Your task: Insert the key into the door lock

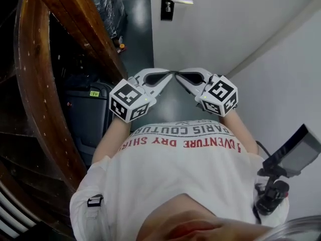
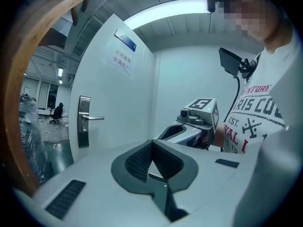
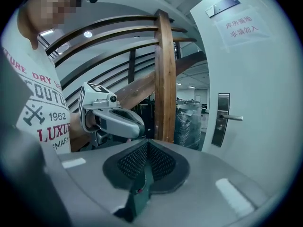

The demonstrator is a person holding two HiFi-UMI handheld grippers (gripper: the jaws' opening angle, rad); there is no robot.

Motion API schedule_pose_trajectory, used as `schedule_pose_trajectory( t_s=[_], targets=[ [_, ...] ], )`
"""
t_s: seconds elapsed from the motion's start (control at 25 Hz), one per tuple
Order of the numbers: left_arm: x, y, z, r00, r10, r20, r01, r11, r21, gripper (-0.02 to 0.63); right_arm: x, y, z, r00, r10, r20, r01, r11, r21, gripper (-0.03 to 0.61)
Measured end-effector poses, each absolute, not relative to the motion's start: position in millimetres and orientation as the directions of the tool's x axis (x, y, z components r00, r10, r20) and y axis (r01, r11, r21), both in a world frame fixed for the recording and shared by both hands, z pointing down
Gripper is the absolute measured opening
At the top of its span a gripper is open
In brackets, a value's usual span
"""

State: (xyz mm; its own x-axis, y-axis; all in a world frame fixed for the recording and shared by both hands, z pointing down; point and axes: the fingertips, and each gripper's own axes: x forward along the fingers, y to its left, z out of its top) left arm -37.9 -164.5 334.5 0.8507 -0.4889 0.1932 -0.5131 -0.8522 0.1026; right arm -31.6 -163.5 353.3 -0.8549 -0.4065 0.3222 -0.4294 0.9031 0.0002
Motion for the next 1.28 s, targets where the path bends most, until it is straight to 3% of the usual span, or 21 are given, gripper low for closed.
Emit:
schedule_pose_trajectory(
  t_s=[0.28, 0.8, 1.28],
  targets=[
    [-9.0, -44.6, 349.0, 0.865, -0.455, 0.211, -0.488, -0.862, 0.141, 0.000, -10.5, -40.4, 362.8, -0.842, -0.418, 0.340, -0.453, 0.891, -0.024, 0.002],
    [12.2, 219.5, 344.2, 0.837, -0.511, 0.198, -0.544, -0.819, 0.185, 0.000, 46.5, 207.9, 355.6, -0.820, -0.484, 0.307, -0.515, 0.856, -0.027, 0.002],
    [-2.2, 279.4, 303.0, 0.827, -0.532, 0.180, -0.559, -0.811, 0.170, 0.000, 35.9, 274.2, 311.7, -0.821, -0.489, 0.295, -0.506, 0.862, 0.022, 0.002]
  ],
)
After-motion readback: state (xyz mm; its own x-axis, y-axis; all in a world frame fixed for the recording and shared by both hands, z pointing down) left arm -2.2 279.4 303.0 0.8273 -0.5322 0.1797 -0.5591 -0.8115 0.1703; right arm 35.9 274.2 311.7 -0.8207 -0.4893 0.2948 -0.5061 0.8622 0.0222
